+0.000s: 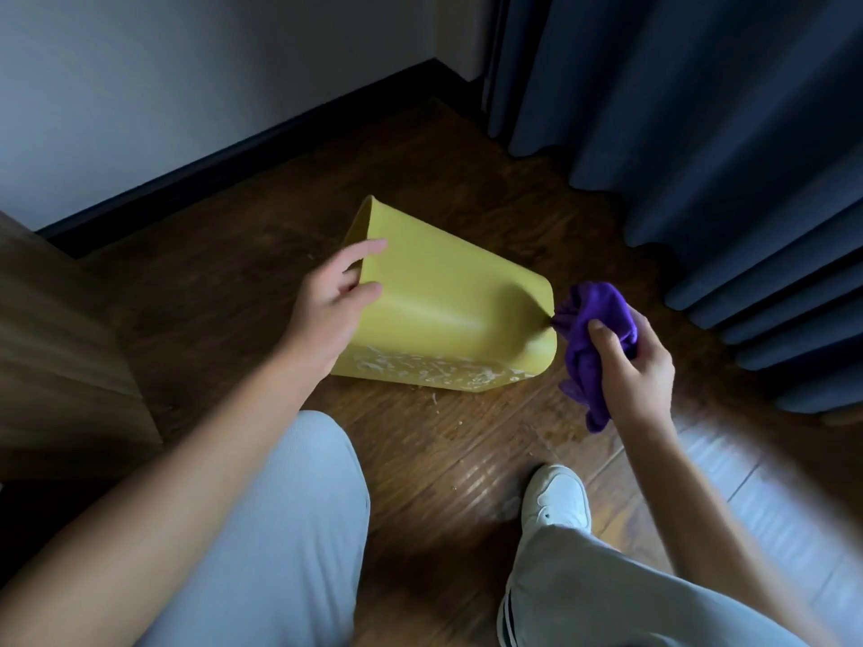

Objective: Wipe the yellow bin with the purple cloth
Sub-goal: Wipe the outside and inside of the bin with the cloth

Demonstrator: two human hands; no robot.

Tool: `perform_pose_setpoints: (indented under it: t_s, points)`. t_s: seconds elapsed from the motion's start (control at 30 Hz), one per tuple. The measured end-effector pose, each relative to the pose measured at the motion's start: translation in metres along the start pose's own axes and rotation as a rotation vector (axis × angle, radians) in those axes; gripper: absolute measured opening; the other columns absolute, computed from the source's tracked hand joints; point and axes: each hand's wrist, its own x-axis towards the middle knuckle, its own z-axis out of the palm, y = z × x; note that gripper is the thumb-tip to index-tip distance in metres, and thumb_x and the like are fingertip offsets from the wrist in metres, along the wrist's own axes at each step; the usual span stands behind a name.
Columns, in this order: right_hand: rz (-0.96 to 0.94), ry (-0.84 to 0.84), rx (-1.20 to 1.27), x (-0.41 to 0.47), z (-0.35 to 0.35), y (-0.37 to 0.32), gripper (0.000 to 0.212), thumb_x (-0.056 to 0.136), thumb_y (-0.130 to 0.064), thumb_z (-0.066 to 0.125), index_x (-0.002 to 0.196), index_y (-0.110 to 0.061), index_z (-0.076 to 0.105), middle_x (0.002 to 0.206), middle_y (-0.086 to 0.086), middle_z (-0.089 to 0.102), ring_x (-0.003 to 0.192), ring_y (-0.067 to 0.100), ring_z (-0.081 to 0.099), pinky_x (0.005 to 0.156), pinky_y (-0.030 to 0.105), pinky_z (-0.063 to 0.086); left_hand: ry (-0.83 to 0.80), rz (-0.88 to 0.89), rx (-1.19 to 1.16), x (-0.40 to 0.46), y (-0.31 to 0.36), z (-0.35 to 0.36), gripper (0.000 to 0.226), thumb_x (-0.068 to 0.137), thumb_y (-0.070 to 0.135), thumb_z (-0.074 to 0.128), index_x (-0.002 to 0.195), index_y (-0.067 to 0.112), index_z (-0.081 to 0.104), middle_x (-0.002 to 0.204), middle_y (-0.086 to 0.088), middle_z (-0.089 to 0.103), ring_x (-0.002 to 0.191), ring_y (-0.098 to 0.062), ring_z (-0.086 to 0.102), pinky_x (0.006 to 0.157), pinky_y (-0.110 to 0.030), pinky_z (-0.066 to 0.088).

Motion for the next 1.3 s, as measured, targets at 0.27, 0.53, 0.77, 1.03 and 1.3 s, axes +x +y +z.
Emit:
perform_pose_setpoints:
  t_s: [0.27, 0.53, 0.77, 1.03, 1.3]
  points:
    - [-0.061, -0.005, 0.054, 0.003, -0.004, -0.005, 0.035, 0.097, -0.032, 0.067, 0.131, -0.029, 0.064, 0.108, -0.008, 0.071, 0.094, 0.0, 0.066, 0.08, 0.019, 0.05, -0.209, 0.033, 0.249, 0.015, 0.022, 0.012, 0.045, 0.096, 0.019, 0.052, 0.123, 0.051, 0.068, 0.105, -0.005, 0.05, 0.104, -0.02, 0.035, 0.068, -0.024, 0.026]
    - [-0.008, 0.027, 0.069, 0.003, -0.009, 0.009, 0.034, 0.096, -0.031, 0.066, 0.13, -0.028, 0.065, 0.104, -0.011, 0.07, 0.086, -0.015, 0.062, 0.074, 0.004, 0.044, -0.11, 0.135, 0.426, -0.006, 0.043, 0.012, 0.043, 0.104, 0.007, 0.048, 0.134, 0.033, 0.065, 0.049, 0.003, 0.032, 0.041, -0.009, 0.018, 0.043, -0.024, 0.019]
    - [0.013, 0.001, 0.086, 0.003, -0.006, 0.014, 0.032, 0.098, -0.028, 0.066, 0.13, -0.028, 0.064, 0.103, -0.015, 0.07, 0.083, -0.014, 0.063, 0.069, 0.005, 0.046, -0.418, 0.319, 0.614, -0.016, 0.035, -0.01, 0.05, 0.106, 0.019, 0.048, 0.155, 0.028, 0.041, 0.138, 0.031, 0.054, 0.097, -0.012, 0.061, 0.094, -0.026, 0.048]
    - [0.037, 0.022, 0.086, -0.002, 0.001, 0.015, 0.027, 0.097, -0.03, 0.067, 0.123, -0.037, 0.063, 0.1, -0.018, 0.069, 0.083, -0.014, 0.062, 0.074, 0.011, 0.048, -0.324, 0.376, 0.668, -0.022, 0.021, -0.04, 0.043, 0.108, 0.025, 0.045, 0.151, 0.027, 0.04, 0.078, 0.021, 0.063, 0.065, -0.002, 0.06, 0.053, -0.017, 0.044]
    - [0.047, 0.009, 0.066, -0.003, 0.01, 0.017, 0.027, 0.096, -0.035, 0.067, 0.121, -0.045, 0.061, 0.103, -0.016, 0.072, 0.089, -0.004, 0.066, 0.08, 0.027, 0.053, -0.127, 0.511, 0.614, -0.027, 0.009, -0.017, 0.023, 0.101, 0.02, 0.055, 0.12, 0.012, 0.043, 0.079, -0.018, 0.066, 0.068, -0.031, 0.063, 0.052, -0.049, 0.047]
